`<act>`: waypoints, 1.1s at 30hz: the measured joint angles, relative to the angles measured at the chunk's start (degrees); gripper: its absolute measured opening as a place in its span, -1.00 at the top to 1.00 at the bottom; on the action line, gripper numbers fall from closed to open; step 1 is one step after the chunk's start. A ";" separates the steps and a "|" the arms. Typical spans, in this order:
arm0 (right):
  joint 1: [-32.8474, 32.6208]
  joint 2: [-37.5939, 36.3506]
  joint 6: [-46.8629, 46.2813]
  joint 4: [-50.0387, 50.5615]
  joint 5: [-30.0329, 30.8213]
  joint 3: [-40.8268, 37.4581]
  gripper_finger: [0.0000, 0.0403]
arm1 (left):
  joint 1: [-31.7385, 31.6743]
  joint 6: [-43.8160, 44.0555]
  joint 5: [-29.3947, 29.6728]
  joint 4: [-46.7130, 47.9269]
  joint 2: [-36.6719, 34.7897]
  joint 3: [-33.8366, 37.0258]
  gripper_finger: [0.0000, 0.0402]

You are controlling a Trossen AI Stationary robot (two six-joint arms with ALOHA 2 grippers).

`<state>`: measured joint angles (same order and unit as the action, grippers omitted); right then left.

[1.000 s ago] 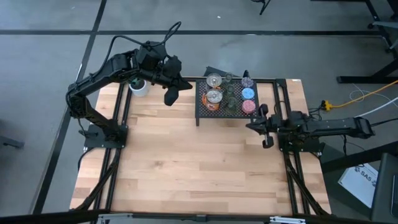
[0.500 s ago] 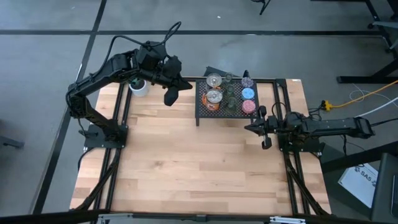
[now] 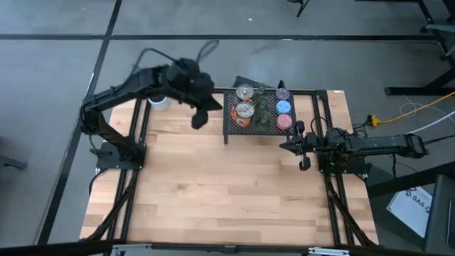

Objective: Pick & Place candle stick holders
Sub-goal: Return to Home Position

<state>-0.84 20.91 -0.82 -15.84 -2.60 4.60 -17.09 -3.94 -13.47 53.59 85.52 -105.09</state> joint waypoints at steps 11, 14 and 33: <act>0.00 0.00 0.00 0.02 -0.01 0.00 0.97 | 9.13 5.92 11.36 -11.60 -4.38 19.77 0.99; 0.00 0.00 0.00 0.11 -0.01 0.00 0.97 | 11.20 6.73 11.59 -19.54 -8.03 26.72 0.99; 0.02 0.00 0.02 0.25 -0.03 0.00 0.97 | 14.17 4.39 12.00 -55.27 -37.16 70.73 0.99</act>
<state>-0.82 20.91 -0.80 -15.59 -2.63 4.60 -2.92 0.45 -1.47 -1.68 48.36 -34.35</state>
